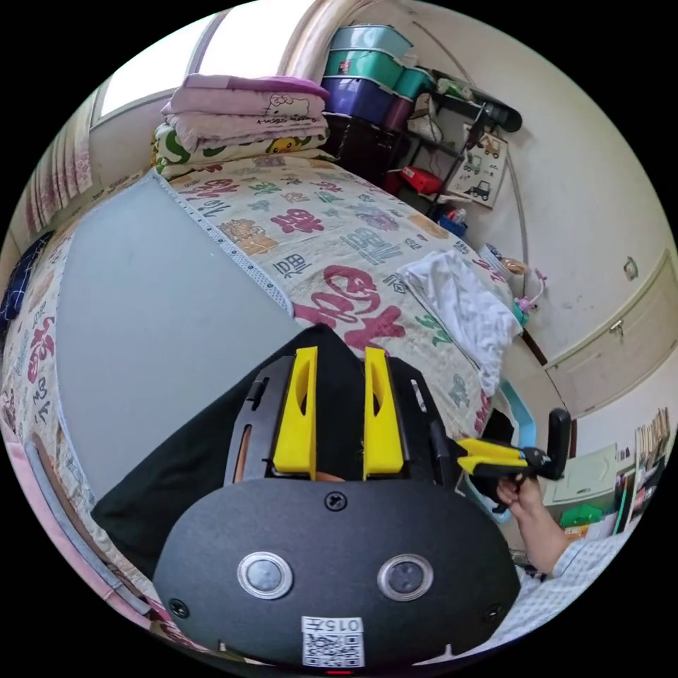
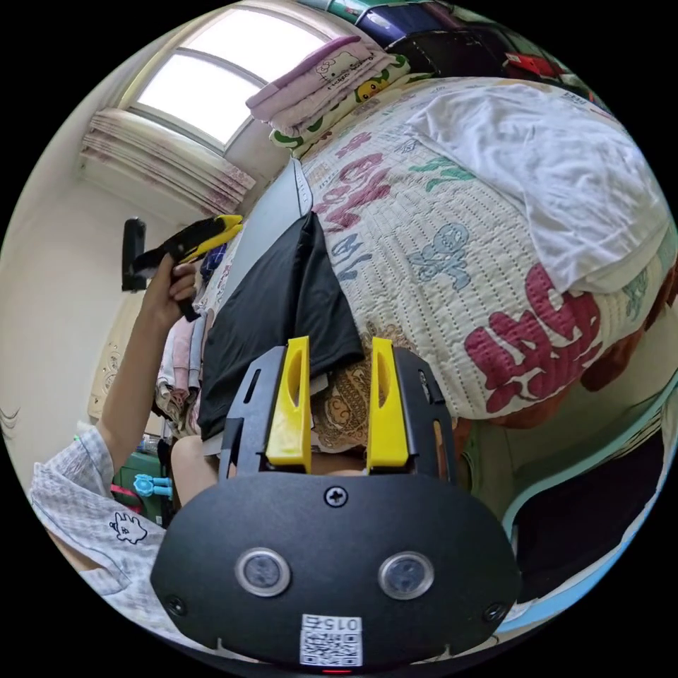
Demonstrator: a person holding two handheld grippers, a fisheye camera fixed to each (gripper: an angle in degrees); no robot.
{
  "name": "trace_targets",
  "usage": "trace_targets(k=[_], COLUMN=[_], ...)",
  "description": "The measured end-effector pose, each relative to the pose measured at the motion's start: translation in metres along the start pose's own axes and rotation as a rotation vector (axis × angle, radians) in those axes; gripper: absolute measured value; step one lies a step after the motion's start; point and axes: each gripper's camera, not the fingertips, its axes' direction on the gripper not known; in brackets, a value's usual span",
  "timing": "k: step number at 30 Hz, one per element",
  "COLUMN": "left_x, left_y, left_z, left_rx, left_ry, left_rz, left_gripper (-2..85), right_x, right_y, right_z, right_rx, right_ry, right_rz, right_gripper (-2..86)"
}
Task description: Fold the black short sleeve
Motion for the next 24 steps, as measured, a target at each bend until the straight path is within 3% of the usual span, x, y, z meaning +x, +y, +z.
trace_targets(k=[7,16,24], left_x=[-0.017,-0.004,-0.004], left_y=[-0.069,-0.103,-0.120], left_z=[0.103,0.130,0.153], left_rx=[-0.168,-0.248,-0.321], left_ry=[-0.057,-0.188,-0.210], left_rz=[-0.085,0.036,0.120], left_gripper=[10.4,5.9,9.3], right_x=[0.021,0.057,0.077], right_y=[-0.010,-0.009,-0.001], right_z=[-0.032,-0.069,-0.094], right_rx=[0.000,0.022,0.020], right_ry=[-0.007,-0.084,-0.089], right_rz=[0.013,0.056,0.039], right_gripper=[7.8,1.3,0.4])
